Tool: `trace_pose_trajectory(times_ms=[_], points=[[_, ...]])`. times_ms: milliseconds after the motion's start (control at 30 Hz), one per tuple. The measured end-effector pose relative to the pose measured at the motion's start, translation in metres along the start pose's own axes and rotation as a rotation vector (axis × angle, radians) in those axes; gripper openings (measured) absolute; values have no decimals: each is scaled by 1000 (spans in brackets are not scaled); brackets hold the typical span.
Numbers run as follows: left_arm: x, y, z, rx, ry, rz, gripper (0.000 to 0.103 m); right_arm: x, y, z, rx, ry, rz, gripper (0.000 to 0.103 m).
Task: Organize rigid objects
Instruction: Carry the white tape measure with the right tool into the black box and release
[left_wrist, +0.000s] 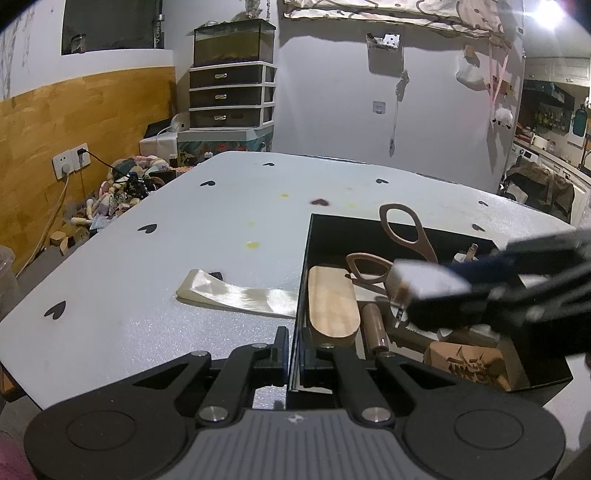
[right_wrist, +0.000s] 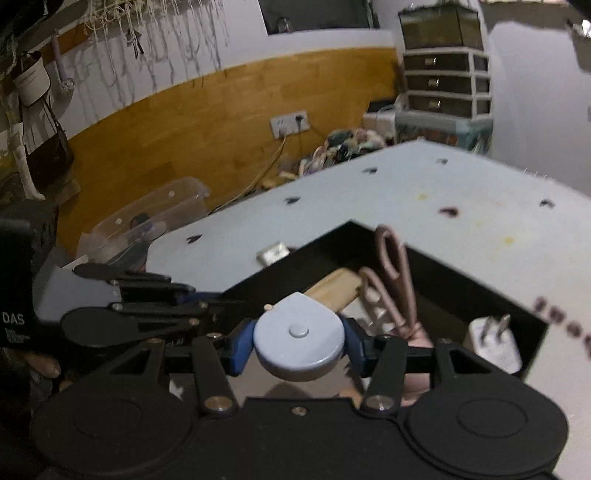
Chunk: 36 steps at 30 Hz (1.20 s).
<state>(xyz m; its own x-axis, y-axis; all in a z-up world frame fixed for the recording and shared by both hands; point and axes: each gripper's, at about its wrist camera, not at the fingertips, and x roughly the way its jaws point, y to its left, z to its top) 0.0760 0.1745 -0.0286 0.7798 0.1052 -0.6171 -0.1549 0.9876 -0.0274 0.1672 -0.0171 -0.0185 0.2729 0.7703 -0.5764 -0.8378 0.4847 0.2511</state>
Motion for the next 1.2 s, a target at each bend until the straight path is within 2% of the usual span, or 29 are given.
trace_pose_trajectory(times_ms=[167,200,233,633,767,933,1067,1200], points=[[1,1,1,-9,3,0,5,16,-9,-1,118,75,90,55],[1,1,1,-12,4,-2,5,17,-12,-2,137,92,98,63],[1,1,1,-14,5,-2,5,15,-13,-2,146,100,101,65],[3,0,3,-22,15,13,5,-7,-20,3,144,81,47,67],[3,-1,3,-22,17,17,6,-11,-19,3,128,80,42,71],[3,-1,3,-24,19,19,6,-24,-18,7,83,50,-8,79],[3,-1,3,-25,19,22,6,-43,-32,14,90,-9,-99,88],[3,-1,3,-25,20,25,6,-59,-52,19,111,-57,-208,92]])
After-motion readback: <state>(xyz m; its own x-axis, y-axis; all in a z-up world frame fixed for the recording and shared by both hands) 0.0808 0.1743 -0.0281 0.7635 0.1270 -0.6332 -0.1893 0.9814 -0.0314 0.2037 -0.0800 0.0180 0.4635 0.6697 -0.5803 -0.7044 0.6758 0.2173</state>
